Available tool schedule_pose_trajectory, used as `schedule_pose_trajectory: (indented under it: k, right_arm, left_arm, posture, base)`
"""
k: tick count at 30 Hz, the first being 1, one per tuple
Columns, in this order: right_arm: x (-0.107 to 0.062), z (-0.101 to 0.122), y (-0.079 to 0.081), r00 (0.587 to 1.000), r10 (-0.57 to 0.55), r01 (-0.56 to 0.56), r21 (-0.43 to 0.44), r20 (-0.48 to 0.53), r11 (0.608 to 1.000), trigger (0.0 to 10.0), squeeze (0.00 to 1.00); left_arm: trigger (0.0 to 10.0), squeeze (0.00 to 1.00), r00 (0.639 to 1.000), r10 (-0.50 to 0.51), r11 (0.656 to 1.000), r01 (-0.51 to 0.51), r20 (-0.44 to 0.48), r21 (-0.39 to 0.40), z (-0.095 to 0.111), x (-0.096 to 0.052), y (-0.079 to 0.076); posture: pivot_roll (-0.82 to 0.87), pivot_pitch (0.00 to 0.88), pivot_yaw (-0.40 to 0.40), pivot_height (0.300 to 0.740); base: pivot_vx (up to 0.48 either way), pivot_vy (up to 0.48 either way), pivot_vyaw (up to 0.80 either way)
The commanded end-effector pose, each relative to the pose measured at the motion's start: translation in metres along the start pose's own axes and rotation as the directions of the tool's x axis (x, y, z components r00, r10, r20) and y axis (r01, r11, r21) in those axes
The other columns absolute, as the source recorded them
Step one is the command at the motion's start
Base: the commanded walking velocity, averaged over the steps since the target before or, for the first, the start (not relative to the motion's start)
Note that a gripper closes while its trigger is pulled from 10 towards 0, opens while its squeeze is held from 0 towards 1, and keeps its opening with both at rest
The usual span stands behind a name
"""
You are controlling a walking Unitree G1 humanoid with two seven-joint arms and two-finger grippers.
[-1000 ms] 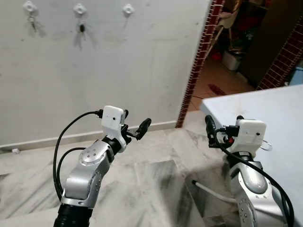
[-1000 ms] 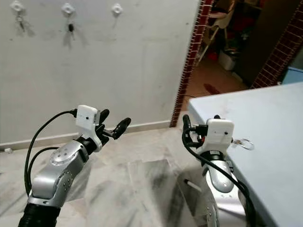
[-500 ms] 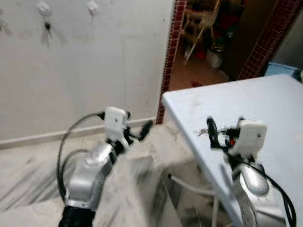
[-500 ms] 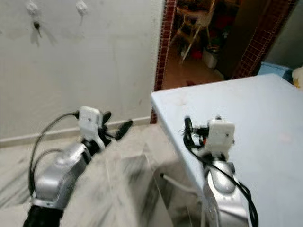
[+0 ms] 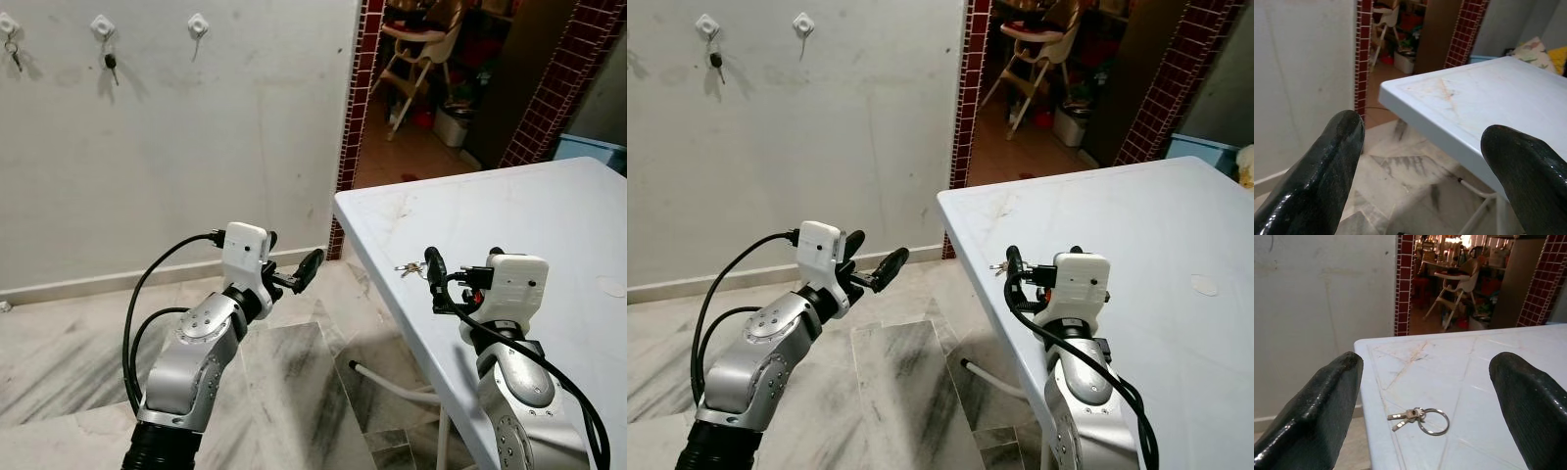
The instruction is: Hang keys on a hook
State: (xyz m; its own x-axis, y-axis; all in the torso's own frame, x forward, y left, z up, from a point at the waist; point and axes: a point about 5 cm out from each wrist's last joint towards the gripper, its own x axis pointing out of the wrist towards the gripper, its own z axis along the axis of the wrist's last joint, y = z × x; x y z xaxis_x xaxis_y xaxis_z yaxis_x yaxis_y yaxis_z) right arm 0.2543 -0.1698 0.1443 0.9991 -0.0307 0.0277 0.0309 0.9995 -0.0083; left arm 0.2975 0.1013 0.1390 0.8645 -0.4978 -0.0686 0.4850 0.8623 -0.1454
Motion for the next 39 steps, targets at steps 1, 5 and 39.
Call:
schedule_pose_trajectory:
  k: [1,5,39]
  right_arm:
    - [0.002,-0.001,0.000,1.000,0.009,-0.009,-0.006,-0.016,1.000,10.0,0.00]
    - [0.003,-0.003,0.003,0.999,0.021,-0.021,-0.003,-0.028,1.000,10.0,0.00]
    - [0.036,-0.032,0.024,0.989,0.010,-0.014,-0.025,-0.145,1.000,10.0,0.00]
  left_arm:
    - [10.0,0.00,1.000,0.002,1.000,-0.002,-0.001,0.007,0.002,0.001,0.000]
    - [10.0,0.00,1.000,0.014,1.000,-0.014,-0.015,0.014,-0.001,-0.001,0.002]
    - [10.0,0.00,0.986,0.030,0.999,-0.033,-0.161,-0.014,-0.033,-0.029,0.007]
  posture:
    - [0.06,0.000,-0.048,0.740]
    - [0.06,0.000,-0.047,0.740]
    - [0.12,0.000,-0.039,0.740]
  base:
    - [0.000,0.000,0.00]
    - [0.000,0.000,0.00]
    - [0.000,0.000,-0.05]
